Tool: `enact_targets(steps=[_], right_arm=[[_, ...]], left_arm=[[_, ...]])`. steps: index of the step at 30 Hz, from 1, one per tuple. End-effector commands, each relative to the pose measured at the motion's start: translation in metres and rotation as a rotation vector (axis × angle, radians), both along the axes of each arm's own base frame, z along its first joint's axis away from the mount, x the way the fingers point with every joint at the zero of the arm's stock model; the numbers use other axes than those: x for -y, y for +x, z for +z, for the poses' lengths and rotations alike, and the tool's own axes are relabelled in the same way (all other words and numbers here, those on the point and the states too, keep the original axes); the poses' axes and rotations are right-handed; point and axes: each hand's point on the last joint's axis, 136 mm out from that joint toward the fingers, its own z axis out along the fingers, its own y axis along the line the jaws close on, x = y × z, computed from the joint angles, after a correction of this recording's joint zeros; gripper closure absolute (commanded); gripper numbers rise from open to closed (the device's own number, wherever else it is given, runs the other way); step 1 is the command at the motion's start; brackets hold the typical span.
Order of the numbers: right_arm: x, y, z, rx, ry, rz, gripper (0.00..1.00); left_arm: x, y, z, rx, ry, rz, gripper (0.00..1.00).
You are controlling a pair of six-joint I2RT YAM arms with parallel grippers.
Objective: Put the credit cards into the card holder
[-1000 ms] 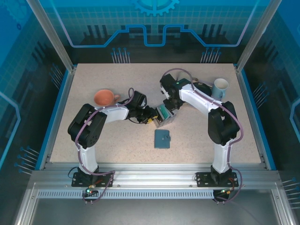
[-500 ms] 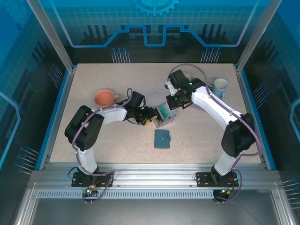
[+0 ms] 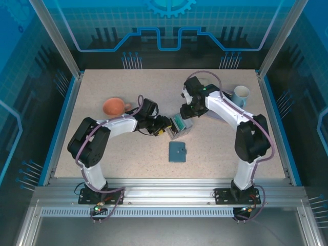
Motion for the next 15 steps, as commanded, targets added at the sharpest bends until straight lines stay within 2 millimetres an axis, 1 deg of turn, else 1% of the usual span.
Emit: enact_targets(steps=[1,3,7,12,15], right_arm=[[-0.002,0.005,-0.001,-0.002,-0.051,0.047,0.49],[0.000,0.008,-0.007,-0.008,-0.082,0.049,0.49],[0.001,0.011,-0.020,-0.026,-0.116,0.060,0.49],[0.002,0.013,-0.037,-0.039,-0.174,0.078,0.48],[0.003,0.016,-0.042,-0.035,-0.210,0.087,0.48]], left_arm=[[0.005,0.010,-0.003,-0.006,-0.001,0.010,0.50],[0.009,0.012,-0.006,-0.011,-0.008,0.005,0.49],[0.009,0.011,-0.015,-0.032,0.001,0.007,0.49],[0.006,0.007,-0.031,-0.069,0.019,0.010,0.52],[0.005,0.005,-0.036,-0.080,0.027,0.011,0.53]])
